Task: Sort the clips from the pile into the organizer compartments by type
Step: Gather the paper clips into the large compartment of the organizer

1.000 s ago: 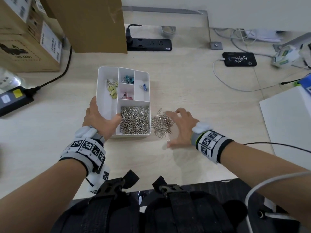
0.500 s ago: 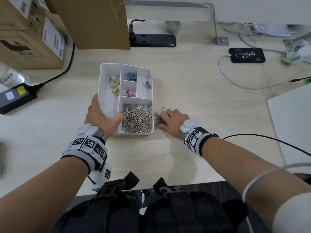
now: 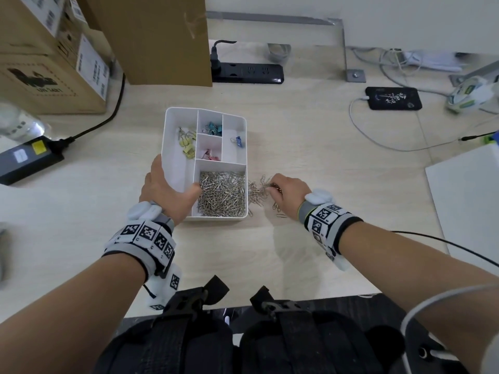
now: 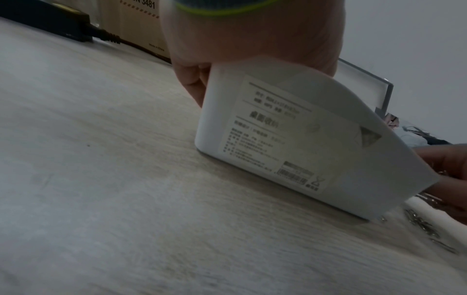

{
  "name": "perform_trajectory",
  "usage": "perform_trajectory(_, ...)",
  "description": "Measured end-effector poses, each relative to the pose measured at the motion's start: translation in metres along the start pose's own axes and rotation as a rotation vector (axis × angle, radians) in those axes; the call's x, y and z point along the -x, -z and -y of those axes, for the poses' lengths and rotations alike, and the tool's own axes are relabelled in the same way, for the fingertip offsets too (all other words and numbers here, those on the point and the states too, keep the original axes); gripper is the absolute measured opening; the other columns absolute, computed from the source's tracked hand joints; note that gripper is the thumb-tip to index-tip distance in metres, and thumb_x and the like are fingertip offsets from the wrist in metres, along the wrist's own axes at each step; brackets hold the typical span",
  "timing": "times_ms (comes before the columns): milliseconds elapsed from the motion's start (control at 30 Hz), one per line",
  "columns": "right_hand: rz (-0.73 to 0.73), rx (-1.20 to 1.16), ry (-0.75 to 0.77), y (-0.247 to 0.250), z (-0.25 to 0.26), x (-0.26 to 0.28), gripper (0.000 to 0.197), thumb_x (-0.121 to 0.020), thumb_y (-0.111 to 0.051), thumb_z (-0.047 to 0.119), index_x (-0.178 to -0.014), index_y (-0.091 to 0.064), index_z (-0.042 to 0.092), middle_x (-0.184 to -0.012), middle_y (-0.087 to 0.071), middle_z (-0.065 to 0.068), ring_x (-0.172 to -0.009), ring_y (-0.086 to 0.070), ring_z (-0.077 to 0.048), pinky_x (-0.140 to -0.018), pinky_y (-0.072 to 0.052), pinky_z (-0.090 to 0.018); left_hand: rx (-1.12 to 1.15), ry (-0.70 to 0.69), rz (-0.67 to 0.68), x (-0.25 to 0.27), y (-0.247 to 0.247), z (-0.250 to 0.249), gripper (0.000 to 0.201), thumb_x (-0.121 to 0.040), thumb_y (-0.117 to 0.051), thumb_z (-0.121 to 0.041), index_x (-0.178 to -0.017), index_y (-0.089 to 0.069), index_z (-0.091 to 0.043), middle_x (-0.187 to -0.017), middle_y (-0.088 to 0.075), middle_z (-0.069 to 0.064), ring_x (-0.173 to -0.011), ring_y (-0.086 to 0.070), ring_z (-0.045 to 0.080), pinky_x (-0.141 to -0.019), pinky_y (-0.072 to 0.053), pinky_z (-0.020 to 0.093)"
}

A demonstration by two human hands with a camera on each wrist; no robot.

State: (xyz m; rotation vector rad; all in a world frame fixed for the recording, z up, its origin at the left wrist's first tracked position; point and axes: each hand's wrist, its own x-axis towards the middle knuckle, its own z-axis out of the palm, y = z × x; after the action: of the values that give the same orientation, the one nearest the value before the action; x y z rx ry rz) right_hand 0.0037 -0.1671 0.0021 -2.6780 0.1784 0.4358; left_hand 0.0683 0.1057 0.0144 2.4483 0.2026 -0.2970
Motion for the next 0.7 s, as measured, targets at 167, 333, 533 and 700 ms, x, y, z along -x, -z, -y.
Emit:
perform_trajectory(167,-0.151,-0.207,-0.071,0.021,0.015,-0.004,0.026,-0.096,-0.05,0.035,-0.098,-0.056,0.009,-0.073,-0.06,-0.008,-0.066,-0.056,-0.03,-0.061,-0.045,-0.035,-0.003,0.002,0.004,-0.001,-0.001,0.001,0.099,-0.065,-0.062,-0.061,-0.149,-0.02,-0.031,-0.134,-0.052,0.009,-0.114,-0.055,0.035,-0.091,-0.05,0.051)
perform_trajectory(333,-0.191,-0.343,0.016,0.033,0.053,-0.014,0.018,-0.095,-0.052,0.033,-0.09,-0.055,0.016,-0.066,-0.057,0.001,-0.058,-0.052,-0.02,-0.053,-0.037,-0.026,-0.012,0.002,-0.003,-0.001,0.0,0.001,0.099,-0.064,-0.063,-0.061,-0.149,-0.02,-0.032,-0.133,-0.052,0.01,-0.113,-0.055,0.037,-0.091,-0.05,0.052)
perform_trajectory(533,-0.026,-0.323,0.073,0.013,0.099,-0.025,0.029,-0.09,-0.057,0.043,-0.105,-0.063,0.019,-0.097,-0.071,-0.003,-0.087,-0.065,-0.022,-0.08,-0.051,-0.032,-0.005,-0.005,-0.004,-0.001,-0.001,0.0,0.099,-0.061,-0.063,-0.06,-0.147,-0.023,-0.032,-0.129,-0.054,0.01,-0.11,-0.057,0.037,-0.088,-0.051,0.053)
perform_trajectory(700,0.082,-0.36,0.037,0.01,0.103,-0.029,0.038,-0.096,-0.048,0.038,-0.129,-0.055,0.019,-0.117,-0.067,-0.005,-0.108,-0.061,-0.023,-0.091,-0.044,-0.027,-0.013,-0.016,-0.009,-0.003,-0.001,0.001,0.097,-0.061,-0.064,-0.06,-0.146,-0.025,-0.031,-0.126,-0.056,0.008,-0.106,-0.058,0.036,-0.085,-0.053,0.052)
